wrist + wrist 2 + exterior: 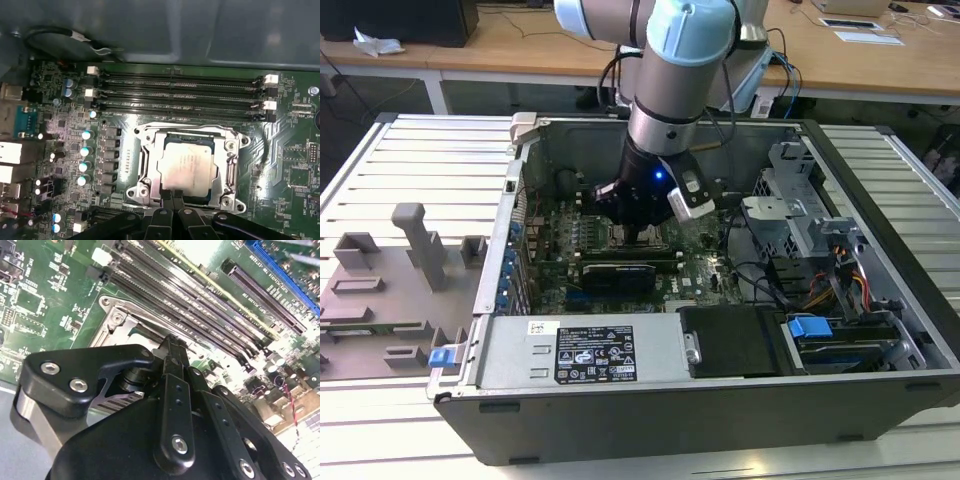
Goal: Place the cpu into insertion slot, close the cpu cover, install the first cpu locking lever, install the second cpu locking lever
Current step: 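Install the second cpu locking lever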
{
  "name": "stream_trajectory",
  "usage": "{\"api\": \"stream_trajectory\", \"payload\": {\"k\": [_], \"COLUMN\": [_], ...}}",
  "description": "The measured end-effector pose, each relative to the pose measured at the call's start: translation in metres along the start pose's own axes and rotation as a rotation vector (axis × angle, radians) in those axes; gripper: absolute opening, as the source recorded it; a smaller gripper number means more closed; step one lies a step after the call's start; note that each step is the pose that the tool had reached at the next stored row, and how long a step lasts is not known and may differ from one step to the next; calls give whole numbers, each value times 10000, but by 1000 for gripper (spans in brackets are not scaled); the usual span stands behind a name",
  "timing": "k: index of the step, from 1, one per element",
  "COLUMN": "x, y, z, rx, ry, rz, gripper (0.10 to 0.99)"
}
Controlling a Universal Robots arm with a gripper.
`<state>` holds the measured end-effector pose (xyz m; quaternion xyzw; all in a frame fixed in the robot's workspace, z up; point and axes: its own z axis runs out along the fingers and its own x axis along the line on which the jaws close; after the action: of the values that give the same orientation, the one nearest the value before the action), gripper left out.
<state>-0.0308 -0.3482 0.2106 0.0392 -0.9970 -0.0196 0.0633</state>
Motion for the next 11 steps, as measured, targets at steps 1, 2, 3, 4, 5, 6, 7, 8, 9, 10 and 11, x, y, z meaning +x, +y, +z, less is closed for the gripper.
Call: {"api": "stream_trajectory", "payload": {"k": [1,2,3,4,5,6,7,8,9,10,11], "x": [-11,-18,-29,-21,-9,-1,5,8,13,18,26], "y": [28,47,81,89,92,96,98,99,100,102,105], "z": [-1,-4,-23,-101,-188,-255,-302,-329,-364,-406,-467], "rx": [69,90,98,97,97,97,97,98,99,97,97], "ry": [11,19,26,26,26,26,26,26,27,26,26], "rz": [10,13,13,11,13,13,14,14,13,14,13], "gripper": [106,106,106,106,106,106,106,106,106,106,106]}}
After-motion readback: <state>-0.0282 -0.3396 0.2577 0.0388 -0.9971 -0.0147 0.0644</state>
